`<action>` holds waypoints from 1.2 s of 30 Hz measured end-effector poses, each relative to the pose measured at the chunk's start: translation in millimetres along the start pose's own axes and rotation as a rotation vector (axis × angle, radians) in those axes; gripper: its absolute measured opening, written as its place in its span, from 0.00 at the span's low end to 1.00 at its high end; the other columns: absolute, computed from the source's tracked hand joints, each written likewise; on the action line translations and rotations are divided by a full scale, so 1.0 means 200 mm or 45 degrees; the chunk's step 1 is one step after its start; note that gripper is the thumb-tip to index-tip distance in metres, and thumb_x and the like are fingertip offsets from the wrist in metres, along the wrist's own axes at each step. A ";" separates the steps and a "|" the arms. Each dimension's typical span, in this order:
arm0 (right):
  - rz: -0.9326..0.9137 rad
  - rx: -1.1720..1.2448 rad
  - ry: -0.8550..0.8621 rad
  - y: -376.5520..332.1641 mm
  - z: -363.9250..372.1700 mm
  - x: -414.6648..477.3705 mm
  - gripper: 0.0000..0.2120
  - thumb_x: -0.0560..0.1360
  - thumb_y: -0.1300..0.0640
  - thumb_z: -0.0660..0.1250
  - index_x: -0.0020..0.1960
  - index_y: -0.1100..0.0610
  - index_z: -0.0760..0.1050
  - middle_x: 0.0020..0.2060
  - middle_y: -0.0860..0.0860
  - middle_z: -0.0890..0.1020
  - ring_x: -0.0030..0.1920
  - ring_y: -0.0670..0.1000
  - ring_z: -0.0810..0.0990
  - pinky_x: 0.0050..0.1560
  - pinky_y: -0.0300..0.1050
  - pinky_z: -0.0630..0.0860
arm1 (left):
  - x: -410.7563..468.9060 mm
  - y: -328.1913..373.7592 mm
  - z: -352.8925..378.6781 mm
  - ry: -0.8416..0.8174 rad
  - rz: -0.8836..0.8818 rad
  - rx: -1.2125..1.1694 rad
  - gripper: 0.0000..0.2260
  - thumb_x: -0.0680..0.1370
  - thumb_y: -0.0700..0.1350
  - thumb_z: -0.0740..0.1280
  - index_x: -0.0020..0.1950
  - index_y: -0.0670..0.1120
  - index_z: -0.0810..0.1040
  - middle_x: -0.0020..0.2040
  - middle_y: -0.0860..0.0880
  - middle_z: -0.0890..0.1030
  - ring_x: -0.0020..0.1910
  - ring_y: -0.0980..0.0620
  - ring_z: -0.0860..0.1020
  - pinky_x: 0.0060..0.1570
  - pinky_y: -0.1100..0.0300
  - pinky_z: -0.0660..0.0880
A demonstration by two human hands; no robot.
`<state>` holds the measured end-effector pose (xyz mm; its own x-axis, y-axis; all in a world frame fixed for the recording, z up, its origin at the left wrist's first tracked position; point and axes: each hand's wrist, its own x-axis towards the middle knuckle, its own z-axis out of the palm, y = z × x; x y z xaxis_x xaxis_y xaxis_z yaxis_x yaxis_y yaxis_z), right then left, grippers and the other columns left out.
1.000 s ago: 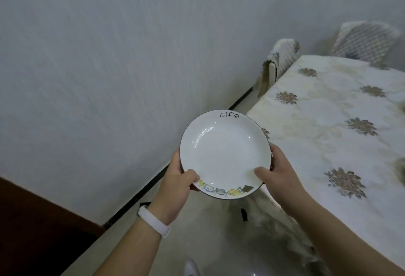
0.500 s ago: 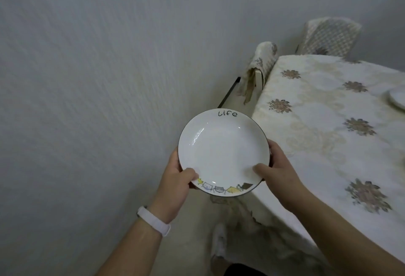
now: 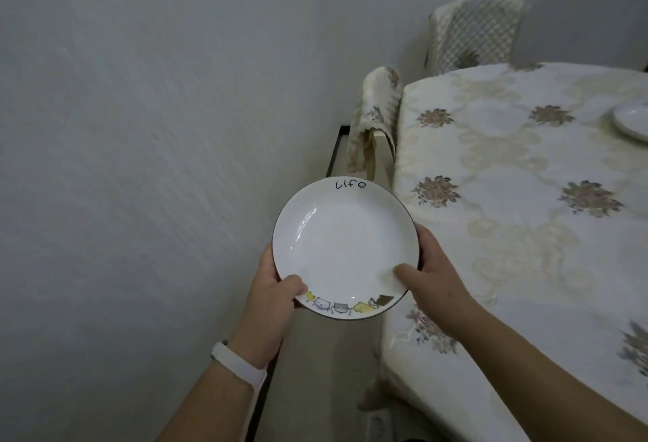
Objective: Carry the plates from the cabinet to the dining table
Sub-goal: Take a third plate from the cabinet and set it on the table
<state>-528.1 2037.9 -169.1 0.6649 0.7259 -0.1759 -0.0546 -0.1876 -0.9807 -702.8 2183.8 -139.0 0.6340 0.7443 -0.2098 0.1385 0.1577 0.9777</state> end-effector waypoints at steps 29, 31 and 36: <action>0.317 0.017 1.034 -0.07 -0.17 0.50 0.31 0.72 0.62 0.65 0.70 0.41 0.63 0.57 0.39 0.76 0.57 0.46 0.76 0.52 0.50 0.77 | 1.38 0.14 0.57 -1.053 -0.134 0.177 0.31 0.69 0.30 0.60 0.66 0.57 0.73 0.58 0.50 0.82 0.57 0.44 0.79 0.52 0.45 0.79; 0.336 -0.016 1.108 -0.10 -0.11 0.57 0.31 0.72 0.63 0.65 0.69 0.41 0.63 0.57 0.39 0.76 0.57 0.46 0.76 0.52 0.50 0.76 | 1.49 0.17 0.56 -1.129 -0.141 0.171 0.31 0.68 0.30 0.60 0.65 0.56 0.73 0.58 0.49 0.82 0.57 0.44 0.79 0.53 0.45 0.79; 0.364 -0.013 1.298 -0.19 0.01 0.71 0.30 0.72 0.64 0.65 0.69 0.41 0.64 0.56 0.39 0.76 0.57 0.45 0.76 0.53 0.50 0.76 | 1.72 0.23 0.56 -1.287 -0.153 0.165 0.32 0.70 0.26 0.58 0.67 0.54 0.72 0.58 0.49 0.81 0.57 0.46 0.79 0.49 0.52 0.77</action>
<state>-433.7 2149.4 -156.6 0.9394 -0.2437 -0.2410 -0.3049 -0.2726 -0.9126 -393.1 2374.9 -166.0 0.9468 -0.1762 -0.2692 0.2862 0.0793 0.9549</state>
